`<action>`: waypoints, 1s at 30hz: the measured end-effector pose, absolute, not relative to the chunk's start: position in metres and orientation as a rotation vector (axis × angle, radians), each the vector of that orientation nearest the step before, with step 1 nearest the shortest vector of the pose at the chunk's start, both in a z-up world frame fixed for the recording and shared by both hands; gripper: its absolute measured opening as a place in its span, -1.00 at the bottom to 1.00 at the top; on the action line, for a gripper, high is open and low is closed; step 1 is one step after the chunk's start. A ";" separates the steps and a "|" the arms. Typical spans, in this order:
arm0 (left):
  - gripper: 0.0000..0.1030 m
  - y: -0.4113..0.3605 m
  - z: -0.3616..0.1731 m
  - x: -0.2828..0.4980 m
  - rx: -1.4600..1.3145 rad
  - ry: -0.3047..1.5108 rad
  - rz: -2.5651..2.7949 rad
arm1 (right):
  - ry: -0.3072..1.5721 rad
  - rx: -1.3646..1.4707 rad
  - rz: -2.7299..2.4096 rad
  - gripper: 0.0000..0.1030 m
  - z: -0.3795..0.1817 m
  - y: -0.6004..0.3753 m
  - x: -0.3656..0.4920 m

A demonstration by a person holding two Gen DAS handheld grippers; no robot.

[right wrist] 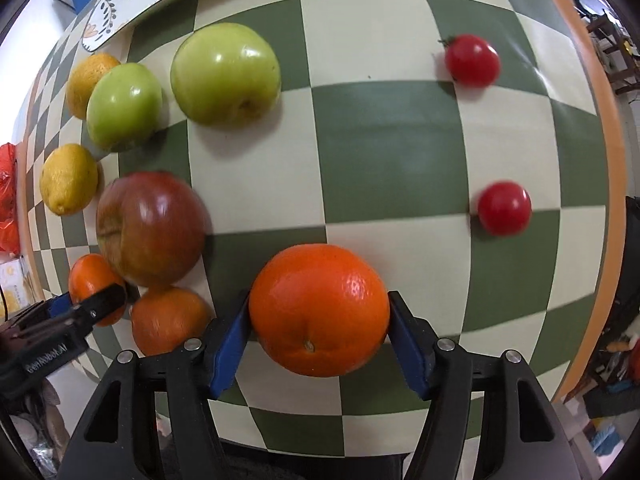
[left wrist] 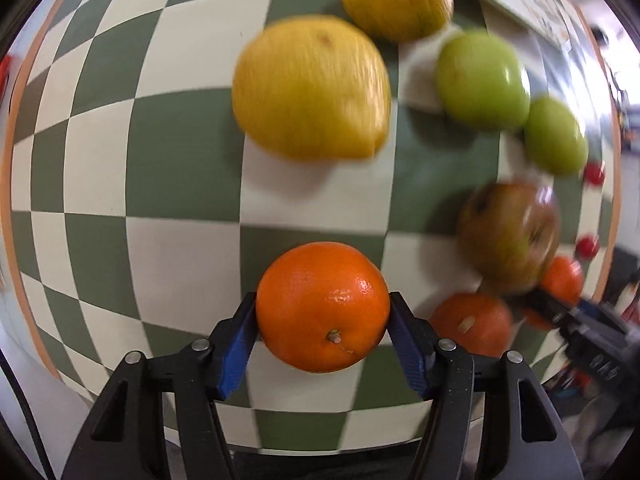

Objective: Organize fruits
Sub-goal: 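Grasp an orange with the right tool while the left tool grasps another orange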

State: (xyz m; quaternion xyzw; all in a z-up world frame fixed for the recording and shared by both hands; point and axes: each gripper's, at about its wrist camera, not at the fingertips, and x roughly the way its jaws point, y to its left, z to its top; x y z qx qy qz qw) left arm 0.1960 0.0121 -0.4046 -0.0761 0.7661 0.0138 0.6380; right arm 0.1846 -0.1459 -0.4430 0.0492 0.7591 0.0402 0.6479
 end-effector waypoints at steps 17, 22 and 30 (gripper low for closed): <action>0.18 -0.010 -0.405 0.206 -0.035 1.694 0.008 | 1.719 0.096 0.063 0.27 -0.448 -0.145 0.153; 0.17 -0.013 -0.407 0.202 -0.029 1.685 0.027 | 1.715 0.102 0.095 0.26 -0.439 -0.148 0.148; 0.16 -0.013 -0.403 0.200 -0.045 1.685 0.042 | 1.759 0.149 0.123 0.35 -0.438 -0.176 0.175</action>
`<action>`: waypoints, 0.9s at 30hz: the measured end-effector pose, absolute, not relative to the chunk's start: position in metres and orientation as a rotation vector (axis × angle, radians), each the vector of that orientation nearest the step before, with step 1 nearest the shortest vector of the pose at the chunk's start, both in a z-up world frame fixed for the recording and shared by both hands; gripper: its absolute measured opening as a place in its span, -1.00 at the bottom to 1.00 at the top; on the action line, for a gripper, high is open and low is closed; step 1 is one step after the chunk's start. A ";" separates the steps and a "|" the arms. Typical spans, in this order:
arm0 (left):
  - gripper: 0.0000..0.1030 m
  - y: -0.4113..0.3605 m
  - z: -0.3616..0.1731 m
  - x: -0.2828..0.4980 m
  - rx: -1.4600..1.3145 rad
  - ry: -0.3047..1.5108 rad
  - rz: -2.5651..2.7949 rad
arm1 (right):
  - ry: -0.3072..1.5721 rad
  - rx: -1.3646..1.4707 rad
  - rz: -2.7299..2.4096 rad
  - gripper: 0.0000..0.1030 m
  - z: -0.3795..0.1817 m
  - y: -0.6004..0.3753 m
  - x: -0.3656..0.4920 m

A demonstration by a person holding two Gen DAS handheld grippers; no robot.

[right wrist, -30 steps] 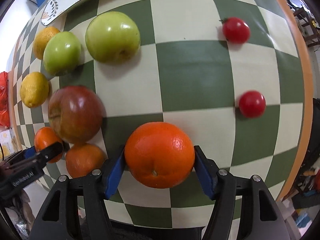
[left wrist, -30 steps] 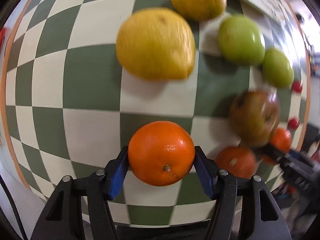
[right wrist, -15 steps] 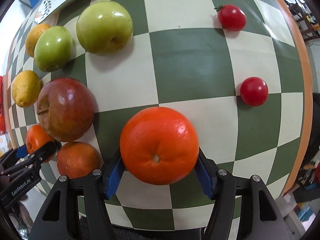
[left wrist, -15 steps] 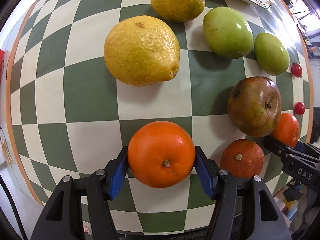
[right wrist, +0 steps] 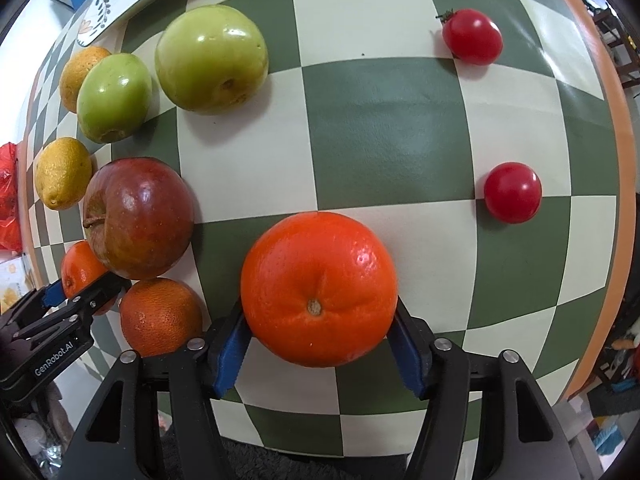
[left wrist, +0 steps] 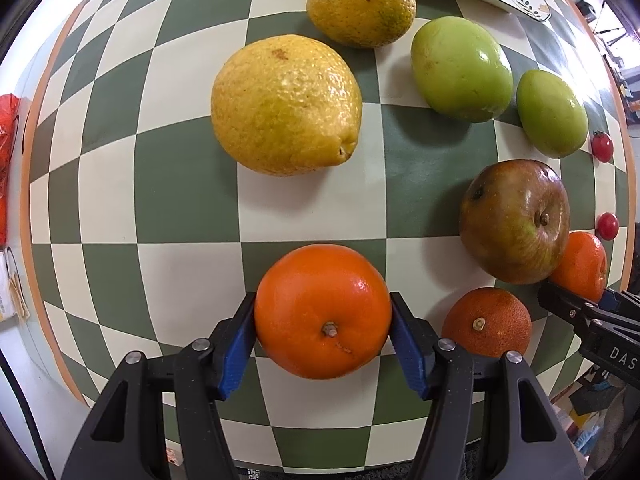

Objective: Organize fruits
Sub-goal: 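Grasp an orange with the right tool while the left tool grasps another orange, then carry both oranges onto the floral plate and open both tools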

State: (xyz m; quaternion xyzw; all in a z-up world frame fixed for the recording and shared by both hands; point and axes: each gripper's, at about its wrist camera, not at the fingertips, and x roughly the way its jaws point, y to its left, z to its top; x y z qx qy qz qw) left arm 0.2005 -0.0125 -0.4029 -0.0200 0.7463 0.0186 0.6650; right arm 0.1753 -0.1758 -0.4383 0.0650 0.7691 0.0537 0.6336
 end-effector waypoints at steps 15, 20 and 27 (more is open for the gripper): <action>0.16 0.001 -0.369 0.200 -0.078 1.674 0.040 | 1.691 0.137 0.155 0.29 -0.396 -0.199 0.173; 0.16 0.010 -0.319 0.202 -0.135 1.631 -0.013 | 1.607 0.200 0.220 0.29 -0.332 -0.213 0.181; 0.16 0.014 -0.251 0.289 -0.243 1.490 -0.078 | 1.452 0.209 0.307 0.29 -0.263 -0.215 0.291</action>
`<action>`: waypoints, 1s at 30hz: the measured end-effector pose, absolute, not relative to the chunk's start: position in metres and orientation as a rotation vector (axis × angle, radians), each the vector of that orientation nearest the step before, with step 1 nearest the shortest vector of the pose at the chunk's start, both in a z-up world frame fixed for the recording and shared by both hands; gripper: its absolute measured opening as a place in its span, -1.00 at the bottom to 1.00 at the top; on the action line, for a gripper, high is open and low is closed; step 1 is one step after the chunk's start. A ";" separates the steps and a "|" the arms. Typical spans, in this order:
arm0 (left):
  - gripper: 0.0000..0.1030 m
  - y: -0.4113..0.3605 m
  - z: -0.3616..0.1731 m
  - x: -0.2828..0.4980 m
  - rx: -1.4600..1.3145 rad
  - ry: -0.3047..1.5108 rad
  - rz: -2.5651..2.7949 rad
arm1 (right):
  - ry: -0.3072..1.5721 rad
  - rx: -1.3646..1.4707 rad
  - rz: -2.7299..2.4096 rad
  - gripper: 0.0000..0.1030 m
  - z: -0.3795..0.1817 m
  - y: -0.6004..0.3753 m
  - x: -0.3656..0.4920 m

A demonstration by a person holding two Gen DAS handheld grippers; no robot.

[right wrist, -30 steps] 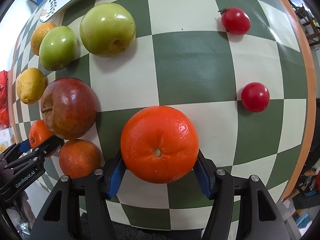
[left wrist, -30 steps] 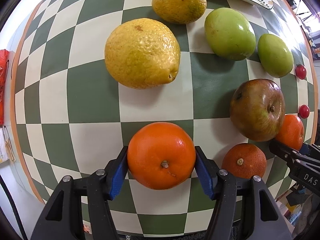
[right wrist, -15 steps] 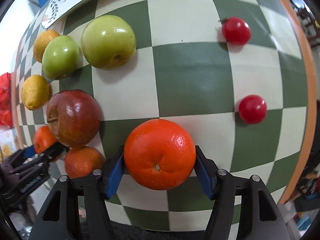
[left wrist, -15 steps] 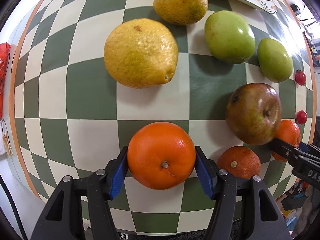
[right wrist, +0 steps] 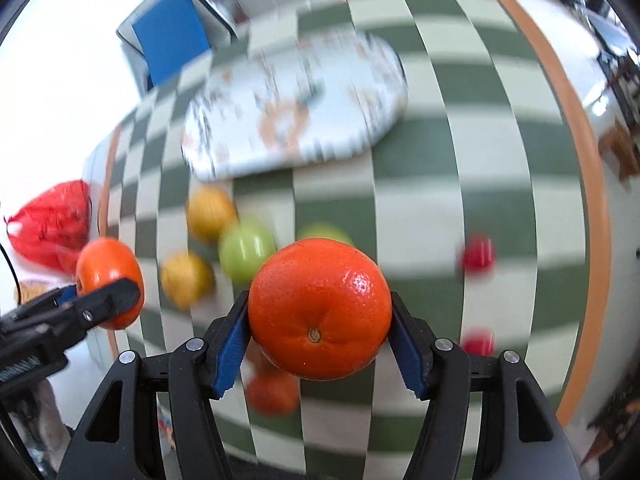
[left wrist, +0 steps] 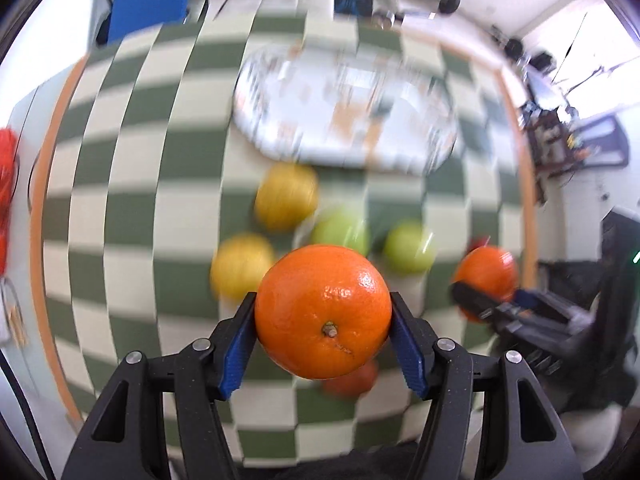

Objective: Organize fruits
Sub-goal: 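Carry both oranges onto the floral plate and open both tools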

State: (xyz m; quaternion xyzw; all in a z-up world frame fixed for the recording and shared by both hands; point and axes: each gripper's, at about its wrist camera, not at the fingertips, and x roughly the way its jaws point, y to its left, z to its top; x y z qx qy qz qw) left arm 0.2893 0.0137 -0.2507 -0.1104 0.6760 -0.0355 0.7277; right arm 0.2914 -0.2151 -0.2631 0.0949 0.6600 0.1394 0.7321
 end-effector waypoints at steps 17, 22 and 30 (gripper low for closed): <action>0.16 0.030 -0.357 0.528 -0.295 1.663 -0.058 | 1.503 -0.051 0.317 0.29 -0.358 -0.100 0.508; 0.17 0.031 -0.366 0.539 -0.310 1.693 -0.057 | 1.539 -0.080 0.326 0.29 -0.373 -0.094 0.518; 0.21 0.032 -0.375 0.534 -0.314 1.721 -0.046 | 1.580 -0.077 0.328 0.72 -0.377 -0.098 0.524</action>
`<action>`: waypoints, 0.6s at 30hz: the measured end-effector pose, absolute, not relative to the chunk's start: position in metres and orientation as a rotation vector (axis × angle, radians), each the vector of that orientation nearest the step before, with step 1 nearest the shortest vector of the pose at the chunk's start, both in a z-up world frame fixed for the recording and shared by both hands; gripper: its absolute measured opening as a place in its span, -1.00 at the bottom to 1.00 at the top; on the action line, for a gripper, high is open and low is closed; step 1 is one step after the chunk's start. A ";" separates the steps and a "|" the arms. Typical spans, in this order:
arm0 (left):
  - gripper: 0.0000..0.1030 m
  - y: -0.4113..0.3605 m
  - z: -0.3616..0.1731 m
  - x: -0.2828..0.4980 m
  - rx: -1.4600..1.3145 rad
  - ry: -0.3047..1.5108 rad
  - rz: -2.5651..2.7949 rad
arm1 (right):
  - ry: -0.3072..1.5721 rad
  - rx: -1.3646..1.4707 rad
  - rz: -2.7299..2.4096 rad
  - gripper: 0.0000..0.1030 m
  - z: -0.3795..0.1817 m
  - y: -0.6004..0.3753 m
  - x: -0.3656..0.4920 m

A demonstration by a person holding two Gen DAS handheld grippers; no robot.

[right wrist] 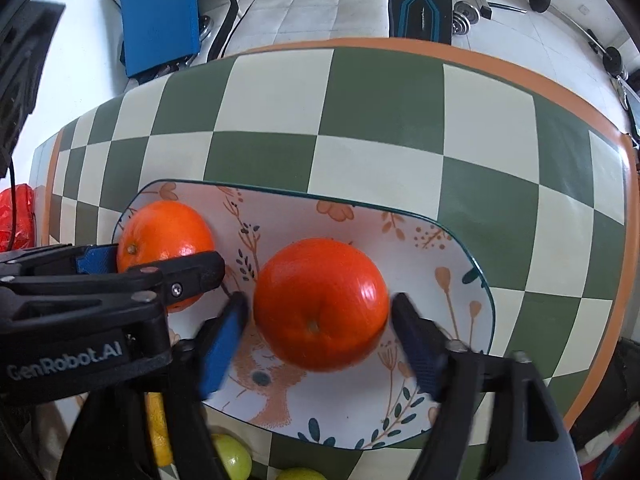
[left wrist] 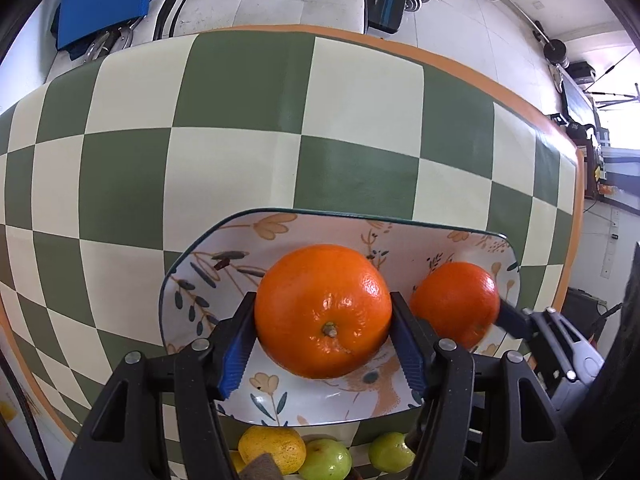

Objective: Organize fruits
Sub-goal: 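Carry both oranges onto the floral plate and open both tools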

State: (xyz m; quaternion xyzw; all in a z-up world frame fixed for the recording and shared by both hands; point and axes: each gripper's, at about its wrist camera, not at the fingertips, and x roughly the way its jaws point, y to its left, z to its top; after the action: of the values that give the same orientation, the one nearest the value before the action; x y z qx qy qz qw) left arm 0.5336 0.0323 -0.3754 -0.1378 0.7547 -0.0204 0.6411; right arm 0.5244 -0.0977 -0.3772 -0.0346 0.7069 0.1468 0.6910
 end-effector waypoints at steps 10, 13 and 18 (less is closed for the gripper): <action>0.66 0.038 -0.333 0.510 -0.193 1.580 0.006 | 1.533 -0.022 0.245 0.79 -0.340 -0.127 0.495; 0.66 0.041 -0.316 0.489 -0.125 1.513 0.055 | 1.511 -0.011 0.205 0.79 -0.324 -0.133 0.477; 0.66 0.049 -0.285 0.445 -0.073 1.400 0.115 | 1.472 0.007 0.155 0.79 -0.303 -0.147 0.443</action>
State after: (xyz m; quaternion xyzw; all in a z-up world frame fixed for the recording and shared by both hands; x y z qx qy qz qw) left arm 0.4445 0.0487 -0.2849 -0.0337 0.6438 0.0527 0.7626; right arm 0.4432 -0.1473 -0.3028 0.0033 0.6705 0.0705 0.7385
